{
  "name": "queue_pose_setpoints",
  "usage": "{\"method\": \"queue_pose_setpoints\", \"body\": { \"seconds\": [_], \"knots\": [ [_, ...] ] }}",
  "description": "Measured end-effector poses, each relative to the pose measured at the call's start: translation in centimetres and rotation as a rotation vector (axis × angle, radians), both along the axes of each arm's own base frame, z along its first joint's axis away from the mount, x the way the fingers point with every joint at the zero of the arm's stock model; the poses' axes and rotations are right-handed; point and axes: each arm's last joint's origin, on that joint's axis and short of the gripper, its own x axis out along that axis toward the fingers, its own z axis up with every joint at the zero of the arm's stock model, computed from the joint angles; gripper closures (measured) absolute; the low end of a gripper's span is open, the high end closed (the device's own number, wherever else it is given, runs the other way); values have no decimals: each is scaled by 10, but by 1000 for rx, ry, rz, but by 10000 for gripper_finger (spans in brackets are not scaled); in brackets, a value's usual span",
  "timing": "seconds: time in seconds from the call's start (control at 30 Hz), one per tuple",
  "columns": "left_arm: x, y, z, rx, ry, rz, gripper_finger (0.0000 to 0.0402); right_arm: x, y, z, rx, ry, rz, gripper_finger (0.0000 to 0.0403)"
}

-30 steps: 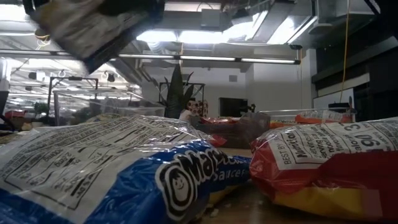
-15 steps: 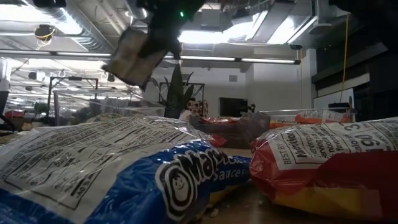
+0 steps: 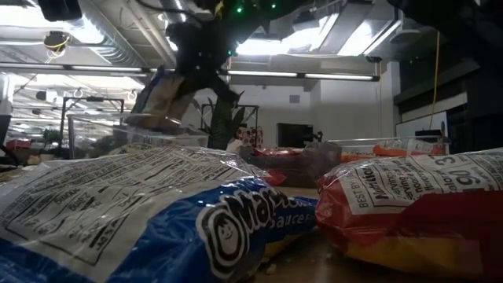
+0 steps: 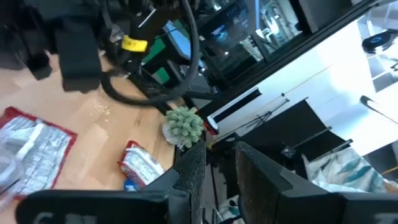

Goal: Sort Maruchan noodles
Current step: Put the blue noodle pack into the left transparent bin

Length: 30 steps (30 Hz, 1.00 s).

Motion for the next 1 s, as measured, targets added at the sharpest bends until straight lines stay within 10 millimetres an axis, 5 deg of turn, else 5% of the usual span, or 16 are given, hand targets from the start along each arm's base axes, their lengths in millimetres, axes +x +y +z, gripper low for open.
{"method": "queue_pose_setpoints", "body": {
  "seconds": [0.37,0.6,1.0],
  "knots": [
    [0,1,-4,28,36,22,319,10,-8,-30,-14,52,94,359],
    [0,1,-6,37,49,34,319,9,-20,-32,18,43,130,352],
    [0,1,-7,52,65,46,319,8,-35,-31,56,16,98,219]
  ]
}}
